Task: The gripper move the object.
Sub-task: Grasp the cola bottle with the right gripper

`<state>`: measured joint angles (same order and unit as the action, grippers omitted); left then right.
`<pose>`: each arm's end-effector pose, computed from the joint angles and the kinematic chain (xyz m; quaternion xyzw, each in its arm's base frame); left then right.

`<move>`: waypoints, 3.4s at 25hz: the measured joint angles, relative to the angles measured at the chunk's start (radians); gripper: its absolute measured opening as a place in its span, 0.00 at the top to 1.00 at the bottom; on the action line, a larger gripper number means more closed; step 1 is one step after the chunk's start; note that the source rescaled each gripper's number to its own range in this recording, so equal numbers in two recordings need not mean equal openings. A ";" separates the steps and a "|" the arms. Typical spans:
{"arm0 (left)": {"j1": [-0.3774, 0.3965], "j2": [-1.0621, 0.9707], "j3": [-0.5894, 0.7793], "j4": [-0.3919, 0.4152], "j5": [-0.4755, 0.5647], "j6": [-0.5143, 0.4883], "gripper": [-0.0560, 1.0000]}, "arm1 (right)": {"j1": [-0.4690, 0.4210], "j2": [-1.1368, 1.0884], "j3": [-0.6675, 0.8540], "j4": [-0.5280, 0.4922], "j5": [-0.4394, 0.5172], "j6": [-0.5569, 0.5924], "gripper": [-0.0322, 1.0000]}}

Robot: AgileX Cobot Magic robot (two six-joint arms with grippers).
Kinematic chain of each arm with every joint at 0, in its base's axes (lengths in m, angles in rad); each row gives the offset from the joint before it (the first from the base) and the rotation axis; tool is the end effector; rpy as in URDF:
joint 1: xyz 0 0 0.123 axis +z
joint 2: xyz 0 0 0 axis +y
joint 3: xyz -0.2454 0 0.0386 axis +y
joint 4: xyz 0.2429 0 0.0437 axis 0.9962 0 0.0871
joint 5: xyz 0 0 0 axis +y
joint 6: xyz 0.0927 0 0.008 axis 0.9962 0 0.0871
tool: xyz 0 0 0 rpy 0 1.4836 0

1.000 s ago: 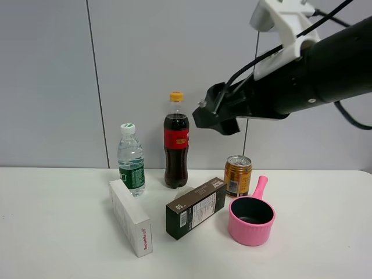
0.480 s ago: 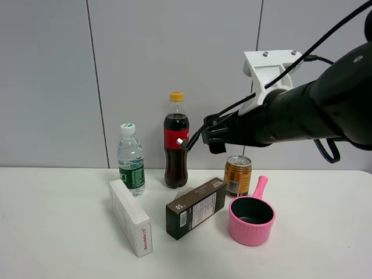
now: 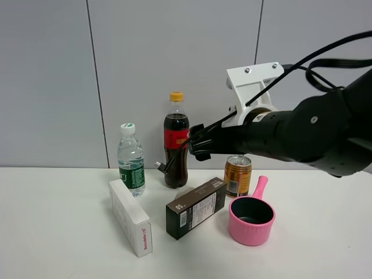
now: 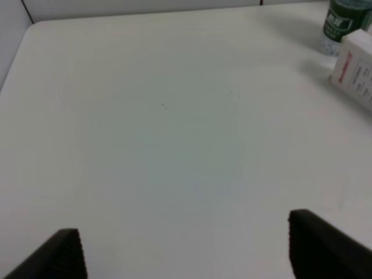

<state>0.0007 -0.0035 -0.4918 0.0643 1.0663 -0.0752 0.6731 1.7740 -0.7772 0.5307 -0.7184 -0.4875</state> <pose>0.0296 0.0053 0.2714 -0.0337 0.8548 0.0128 0.5177 0.2856 0.1881 0.1524 -0.1889 0.7662 0.0494 0.6122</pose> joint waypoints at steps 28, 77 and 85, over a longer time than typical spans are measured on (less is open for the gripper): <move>0.000 0.000 0.000 0.000 0.000 0.001 0.00 | -0.056 0.319 -0.341 -0.134 -0.041 0.170 0.07; 0.000 0.000 0.000 0.000 0.000 0.001 0.00 | -0.081 0.594 -0.695 -0.204 0.025 0.222 0.12; 0.000 0.000 0.000 0.000 0.000 0.001 0.00 | -0.081 0.602 -0.695 -0.204 0.001 0.222 0.28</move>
<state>0.0007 -0.0035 -0.4918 0.0643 1.0663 -0.0746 0.5923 2.3764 -1.4719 0.3264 -0.7170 -0.2651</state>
